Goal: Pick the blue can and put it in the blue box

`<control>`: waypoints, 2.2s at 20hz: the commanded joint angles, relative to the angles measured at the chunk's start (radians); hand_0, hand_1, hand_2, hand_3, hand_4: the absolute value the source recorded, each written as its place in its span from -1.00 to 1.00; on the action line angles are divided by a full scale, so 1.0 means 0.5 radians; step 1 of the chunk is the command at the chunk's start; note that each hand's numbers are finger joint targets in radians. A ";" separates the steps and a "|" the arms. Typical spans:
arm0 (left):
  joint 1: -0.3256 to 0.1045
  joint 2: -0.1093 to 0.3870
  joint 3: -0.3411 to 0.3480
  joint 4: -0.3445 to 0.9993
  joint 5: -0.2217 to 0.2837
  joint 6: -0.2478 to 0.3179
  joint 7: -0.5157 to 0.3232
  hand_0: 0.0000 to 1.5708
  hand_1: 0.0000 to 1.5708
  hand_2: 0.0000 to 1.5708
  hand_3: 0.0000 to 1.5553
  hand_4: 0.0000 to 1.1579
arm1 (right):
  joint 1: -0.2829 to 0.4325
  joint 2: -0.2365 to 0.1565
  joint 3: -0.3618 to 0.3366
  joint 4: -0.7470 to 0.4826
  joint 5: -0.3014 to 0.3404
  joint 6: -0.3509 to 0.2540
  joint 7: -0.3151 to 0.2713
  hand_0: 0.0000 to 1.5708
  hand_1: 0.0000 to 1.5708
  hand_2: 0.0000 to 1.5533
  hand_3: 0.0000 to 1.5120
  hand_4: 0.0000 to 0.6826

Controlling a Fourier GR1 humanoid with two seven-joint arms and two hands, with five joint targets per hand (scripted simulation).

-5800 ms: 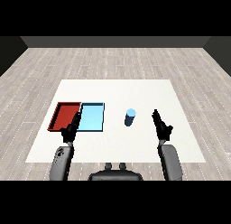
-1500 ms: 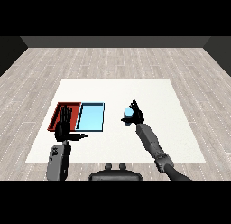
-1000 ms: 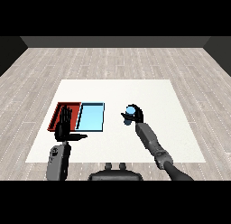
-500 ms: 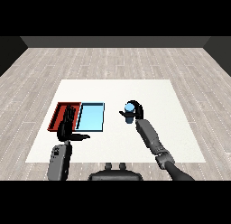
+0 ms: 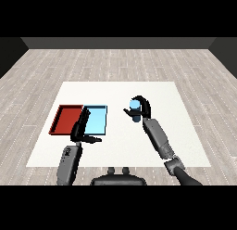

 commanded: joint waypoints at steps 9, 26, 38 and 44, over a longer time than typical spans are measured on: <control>-0.228 -0.049 -0.160 0.296 0.060 0.121 0.042 -1.00 -1.00 -1.00 -1.00 -1.00 | 0.477 0.050 0.272 -0.881 0.340 -0.171 0.408 0.82 0.82 0.87 0.85 0.80; -0.337 -0.050 -0.681 0.616 0.232 0.548 -0.030 -1.00 -1.00 -1.00 -1.00 -1.00 | 0.508 0.202 0.295 -1.024 0.605 -0.042 0.496 0.89 0.89 0.89 0.85 0.77; -0.477 -0.050 -0.792 0.802 0.442 0.673 -0.052 -1.00 -1.00 -1.00 -1.00 -1.00 | 0.424 0.205 0.184 -1.064 0.514 0.074 0.521 0.89 0.89 0.89 0.85 0.81; -0.491 -0.050 -0.749 0.837 0.474 0.592 -0.097 -1.00 -1.00 -1.00 -1.00 -1.00 | 0.442 0.205 0.382 -1.033 0.556 -0.006 0.499 0.87 0.87 0.88 0.84 0.79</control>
